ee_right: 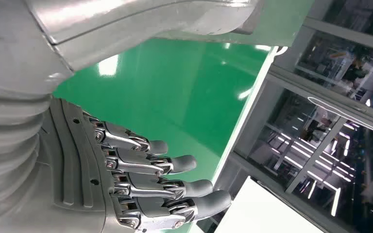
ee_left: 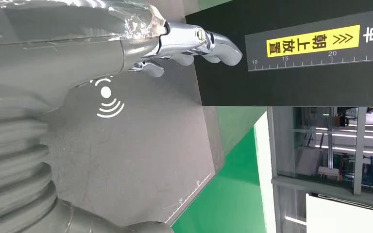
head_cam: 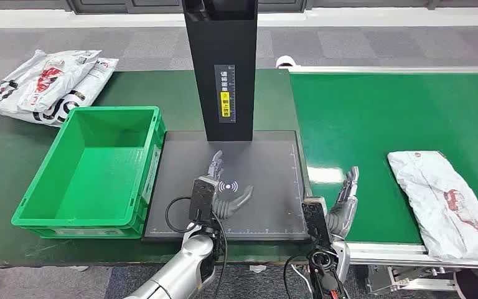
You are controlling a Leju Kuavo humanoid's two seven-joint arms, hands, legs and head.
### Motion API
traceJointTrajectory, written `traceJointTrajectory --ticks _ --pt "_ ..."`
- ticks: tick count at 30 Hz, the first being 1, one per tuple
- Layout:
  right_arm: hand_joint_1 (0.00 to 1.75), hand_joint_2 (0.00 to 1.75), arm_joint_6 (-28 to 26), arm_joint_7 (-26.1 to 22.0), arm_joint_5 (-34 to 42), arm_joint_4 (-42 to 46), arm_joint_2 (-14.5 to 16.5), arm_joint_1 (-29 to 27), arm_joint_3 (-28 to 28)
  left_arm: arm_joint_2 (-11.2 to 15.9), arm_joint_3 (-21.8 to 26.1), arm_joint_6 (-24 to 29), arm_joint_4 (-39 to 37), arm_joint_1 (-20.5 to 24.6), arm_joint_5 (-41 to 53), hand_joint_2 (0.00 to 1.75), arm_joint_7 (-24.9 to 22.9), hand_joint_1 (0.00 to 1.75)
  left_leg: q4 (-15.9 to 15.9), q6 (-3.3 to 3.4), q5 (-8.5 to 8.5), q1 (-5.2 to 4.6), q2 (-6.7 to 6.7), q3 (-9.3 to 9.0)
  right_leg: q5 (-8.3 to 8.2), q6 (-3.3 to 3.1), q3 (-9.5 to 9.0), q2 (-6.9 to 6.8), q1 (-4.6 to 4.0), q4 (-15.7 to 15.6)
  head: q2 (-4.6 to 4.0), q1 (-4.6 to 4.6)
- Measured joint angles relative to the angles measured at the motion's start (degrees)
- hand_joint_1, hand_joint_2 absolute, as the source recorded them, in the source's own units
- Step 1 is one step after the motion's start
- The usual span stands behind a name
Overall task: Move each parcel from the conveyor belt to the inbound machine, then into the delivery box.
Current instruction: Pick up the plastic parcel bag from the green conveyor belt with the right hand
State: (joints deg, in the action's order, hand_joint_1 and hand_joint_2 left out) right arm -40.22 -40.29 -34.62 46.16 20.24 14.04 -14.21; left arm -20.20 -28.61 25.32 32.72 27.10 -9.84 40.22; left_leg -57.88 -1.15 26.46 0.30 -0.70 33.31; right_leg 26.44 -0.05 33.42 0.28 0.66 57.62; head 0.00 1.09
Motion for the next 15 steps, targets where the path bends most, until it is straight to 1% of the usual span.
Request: traceJointTrajectory --ticks 15 --pt "0.00 1.75 0.00 0.01 -0.17 0.00 0.00 0.03 0.11 0.00 0.00 0.49 -0.01 0.00 0.30 1.75 0.00 0.00 0.00 0.00 0.00 0.00 0.00 0.00 0.00 0.00 0.00 0.00 0.00 0.00 -0.02 0.00"
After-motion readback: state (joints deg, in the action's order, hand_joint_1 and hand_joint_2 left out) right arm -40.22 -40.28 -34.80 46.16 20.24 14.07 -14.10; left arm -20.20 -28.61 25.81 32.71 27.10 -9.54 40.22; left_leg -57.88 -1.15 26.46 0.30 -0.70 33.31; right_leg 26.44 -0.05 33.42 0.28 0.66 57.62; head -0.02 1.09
